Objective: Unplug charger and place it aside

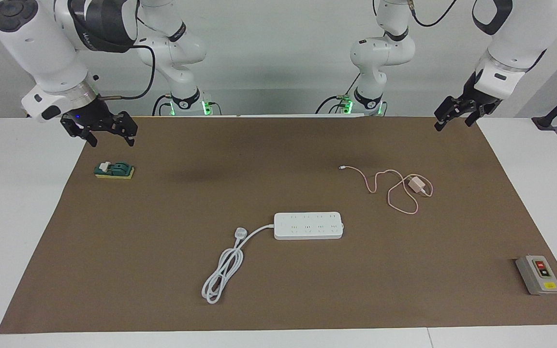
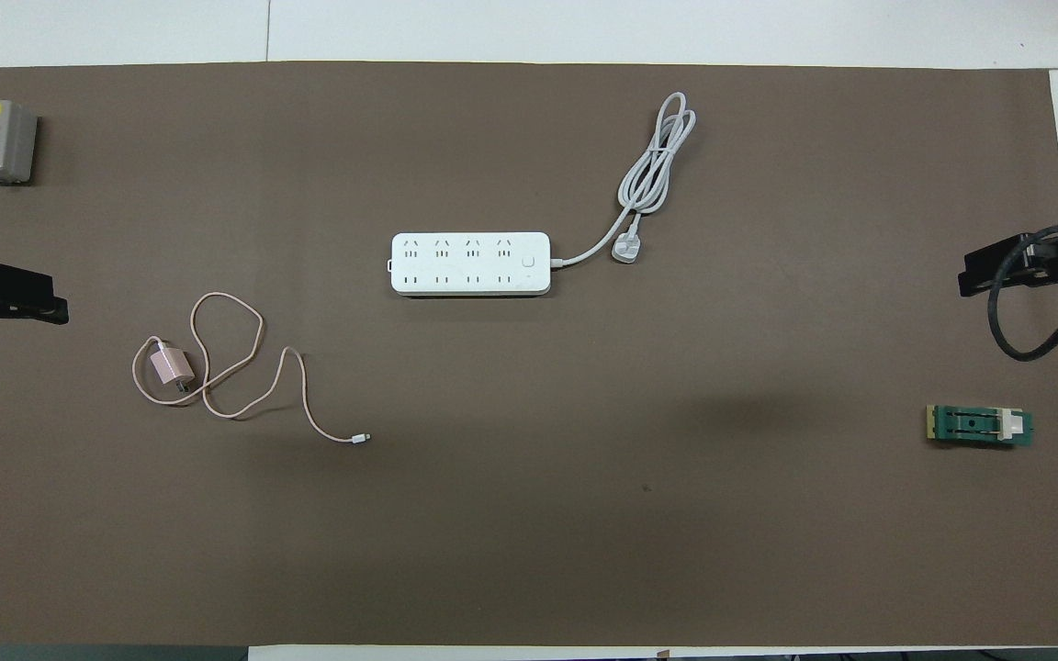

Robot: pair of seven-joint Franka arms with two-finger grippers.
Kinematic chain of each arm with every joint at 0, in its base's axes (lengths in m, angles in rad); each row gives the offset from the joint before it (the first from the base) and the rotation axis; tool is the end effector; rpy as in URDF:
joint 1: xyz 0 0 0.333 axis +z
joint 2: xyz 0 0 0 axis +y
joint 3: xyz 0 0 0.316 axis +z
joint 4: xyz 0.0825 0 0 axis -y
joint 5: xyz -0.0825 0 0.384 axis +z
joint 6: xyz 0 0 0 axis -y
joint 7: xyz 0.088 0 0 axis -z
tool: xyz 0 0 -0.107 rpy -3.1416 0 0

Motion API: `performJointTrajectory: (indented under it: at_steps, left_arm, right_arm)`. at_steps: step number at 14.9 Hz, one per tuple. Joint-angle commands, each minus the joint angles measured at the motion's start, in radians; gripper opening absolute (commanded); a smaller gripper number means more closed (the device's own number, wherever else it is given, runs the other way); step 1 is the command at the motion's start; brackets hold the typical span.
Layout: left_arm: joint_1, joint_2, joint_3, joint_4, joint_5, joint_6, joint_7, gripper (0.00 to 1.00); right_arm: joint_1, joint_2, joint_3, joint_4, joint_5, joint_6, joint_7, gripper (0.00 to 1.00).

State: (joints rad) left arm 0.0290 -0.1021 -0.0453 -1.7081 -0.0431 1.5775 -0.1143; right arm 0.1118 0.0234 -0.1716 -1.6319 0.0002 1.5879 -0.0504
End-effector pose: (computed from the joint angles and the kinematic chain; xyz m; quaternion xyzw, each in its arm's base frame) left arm 0.5213 -0.0143 0.6153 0.9985 0.0496 -0.0155 0.0183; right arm 0.5590 -0.0324 0.5843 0.9994 -0.0047 -0.0336 0.0001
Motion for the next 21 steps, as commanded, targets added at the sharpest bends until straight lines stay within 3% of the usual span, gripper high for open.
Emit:
performJointTrajectory:
  at_steps: [1,8,21]
  left_arm:
    - [-0.021,-0.005,0.009,-0.015,0.019,0.018,0.015,1.0]
    - [-0.021,-0.015,0.005,-0.033,0.02,0.022,0.142,1.0]
    - [-0.038,-0.021,0.007,-0.035,0.02,-0.024,0.14,1.0]
  right_arm:
    - [-0.003,-0.003,0.007,-0.016,-0.005,0.017,0.0,1.0]
    - [-0.015,-0.02,0.003,-0.017,-0.003,-0.037,0.0,1.0]
    - [-0.014,-0.022,0.004,-0.017,-0.003,-0.037,0.0,1.0]
